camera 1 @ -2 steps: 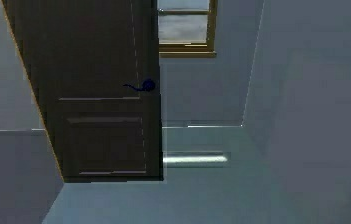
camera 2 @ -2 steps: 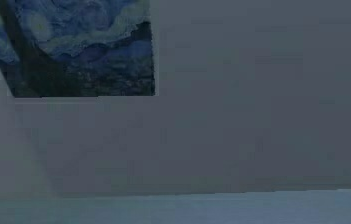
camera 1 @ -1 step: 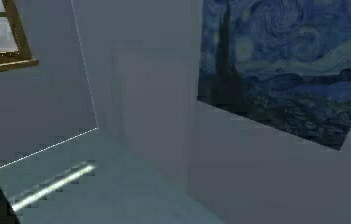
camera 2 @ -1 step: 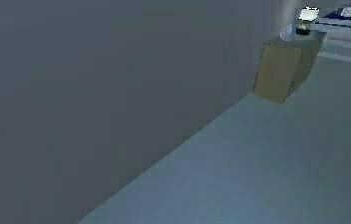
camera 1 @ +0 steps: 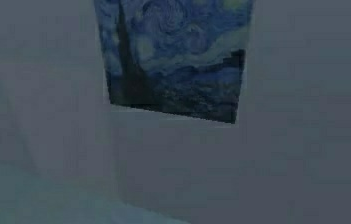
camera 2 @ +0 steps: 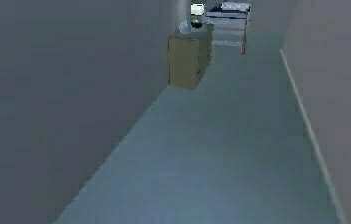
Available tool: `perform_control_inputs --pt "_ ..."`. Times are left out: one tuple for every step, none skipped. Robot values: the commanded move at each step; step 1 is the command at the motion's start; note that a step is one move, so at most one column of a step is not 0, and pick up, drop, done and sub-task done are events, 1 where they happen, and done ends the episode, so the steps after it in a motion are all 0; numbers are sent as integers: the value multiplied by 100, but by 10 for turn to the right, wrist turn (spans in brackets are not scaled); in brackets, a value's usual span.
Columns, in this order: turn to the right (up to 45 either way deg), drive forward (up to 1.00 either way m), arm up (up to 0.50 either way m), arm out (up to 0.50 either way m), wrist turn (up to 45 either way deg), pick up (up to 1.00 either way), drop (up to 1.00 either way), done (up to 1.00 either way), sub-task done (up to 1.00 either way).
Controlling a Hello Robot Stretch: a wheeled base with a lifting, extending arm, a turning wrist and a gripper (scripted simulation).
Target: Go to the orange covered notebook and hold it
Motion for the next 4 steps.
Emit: perform_control_inputs --pt "0 25 0 0 0 0 0 0 0" --pt "-450 0 0 0 0 0 0 0 0" --pt "-450 0 0 0 0 0 0 0 0" --pt "-180 0 0 0 0 0 0 0 0"
